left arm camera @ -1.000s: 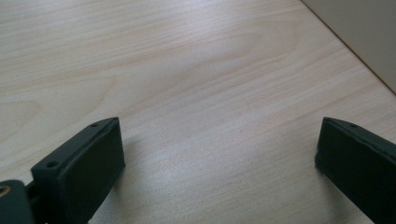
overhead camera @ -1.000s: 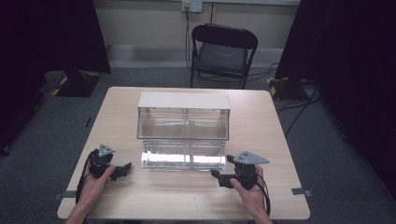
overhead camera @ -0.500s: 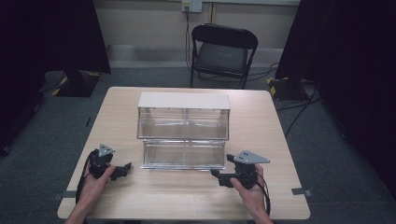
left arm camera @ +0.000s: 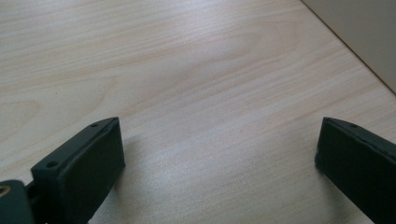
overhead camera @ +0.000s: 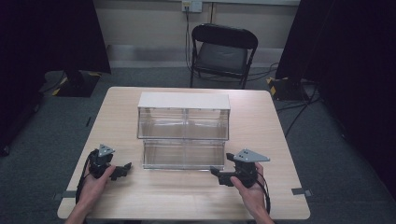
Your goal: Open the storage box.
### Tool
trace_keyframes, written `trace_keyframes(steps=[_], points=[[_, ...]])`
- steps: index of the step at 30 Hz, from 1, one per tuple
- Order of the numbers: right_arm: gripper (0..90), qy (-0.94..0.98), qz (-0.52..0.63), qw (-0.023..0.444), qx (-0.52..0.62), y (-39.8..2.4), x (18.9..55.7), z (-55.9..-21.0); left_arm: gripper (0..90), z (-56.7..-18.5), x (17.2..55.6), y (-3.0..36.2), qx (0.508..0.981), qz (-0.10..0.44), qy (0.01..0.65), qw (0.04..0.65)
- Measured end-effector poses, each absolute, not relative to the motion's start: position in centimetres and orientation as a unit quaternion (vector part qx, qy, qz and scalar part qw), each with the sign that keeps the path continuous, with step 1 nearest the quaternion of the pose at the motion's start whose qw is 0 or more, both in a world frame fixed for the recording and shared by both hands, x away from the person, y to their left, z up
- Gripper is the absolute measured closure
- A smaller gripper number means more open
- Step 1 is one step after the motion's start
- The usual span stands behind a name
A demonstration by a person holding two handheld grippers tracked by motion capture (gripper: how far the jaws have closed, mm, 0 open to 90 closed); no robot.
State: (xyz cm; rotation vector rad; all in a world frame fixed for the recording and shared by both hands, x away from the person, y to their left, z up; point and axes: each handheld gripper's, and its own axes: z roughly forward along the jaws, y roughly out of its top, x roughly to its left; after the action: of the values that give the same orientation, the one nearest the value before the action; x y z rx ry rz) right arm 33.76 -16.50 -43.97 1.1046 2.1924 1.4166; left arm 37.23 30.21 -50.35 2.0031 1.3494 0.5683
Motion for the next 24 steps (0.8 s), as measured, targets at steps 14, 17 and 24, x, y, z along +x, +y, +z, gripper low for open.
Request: trace_keyframes(steps=[14,17,24], points=[[13.7,0.765,0.492,0.153,0.386,-16.41,34.03,-43.68,0.7,-50.34,37.23,30.21,0.764,0.217,0.514,0.324],[13.6,0.763,0.495,0.156,0.386,-16.43,34.03,-43.59,0.7,-50.35,37.23,30.21,0.764,0.217,0.514,0.324],[13.7,0.760,0.498,0.156,0.387,-16.45,34.06,-43.21,0.7,-50.34,37.22,30.21,0.764,0.217,0.514,0.324]])
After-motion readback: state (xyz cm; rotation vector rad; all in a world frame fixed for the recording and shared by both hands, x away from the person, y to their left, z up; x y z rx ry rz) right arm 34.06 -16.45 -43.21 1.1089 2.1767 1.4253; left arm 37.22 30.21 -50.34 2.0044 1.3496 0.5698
